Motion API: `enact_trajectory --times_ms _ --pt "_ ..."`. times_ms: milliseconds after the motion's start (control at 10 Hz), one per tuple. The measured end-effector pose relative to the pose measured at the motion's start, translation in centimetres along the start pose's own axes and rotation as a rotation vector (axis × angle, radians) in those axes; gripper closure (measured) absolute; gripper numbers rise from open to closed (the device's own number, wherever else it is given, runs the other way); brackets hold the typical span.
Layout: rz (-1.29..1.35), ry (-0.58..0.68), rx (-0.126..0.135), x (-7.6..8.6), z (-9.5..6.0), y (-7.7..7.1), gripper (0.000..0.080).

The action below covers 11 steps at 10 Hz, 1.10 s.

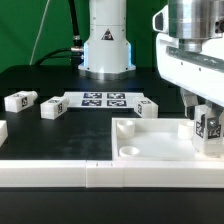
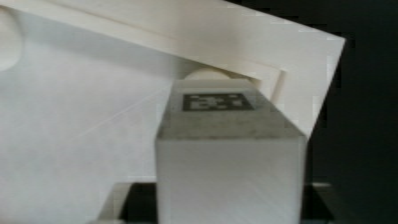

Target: Assemble one leg

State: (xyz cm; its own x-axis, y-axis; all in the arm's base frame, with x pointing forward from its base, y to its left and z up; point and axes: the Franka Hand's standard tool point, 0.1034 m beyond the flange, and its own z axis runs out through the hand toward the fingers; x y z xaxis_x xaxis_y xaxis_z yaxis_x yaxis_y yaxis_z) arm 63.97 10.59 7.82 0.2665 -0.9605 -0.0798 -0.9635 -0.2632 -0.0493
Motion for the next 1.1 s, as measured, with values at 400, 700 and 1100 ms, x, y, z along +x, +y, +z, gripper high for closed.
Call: enact_trajectory --times_ms 400,700,1100 --pt "-0.112 -0.01 -0.002 -0.4 0.0 -0.1 0.0175" --pt "-0.499 -0.02 -0.011 -0.7 0.1 0.1 0.0153" --pt "-0.964 -0.024 -0.005 -1.2 0.2 -0.1 0.0151"
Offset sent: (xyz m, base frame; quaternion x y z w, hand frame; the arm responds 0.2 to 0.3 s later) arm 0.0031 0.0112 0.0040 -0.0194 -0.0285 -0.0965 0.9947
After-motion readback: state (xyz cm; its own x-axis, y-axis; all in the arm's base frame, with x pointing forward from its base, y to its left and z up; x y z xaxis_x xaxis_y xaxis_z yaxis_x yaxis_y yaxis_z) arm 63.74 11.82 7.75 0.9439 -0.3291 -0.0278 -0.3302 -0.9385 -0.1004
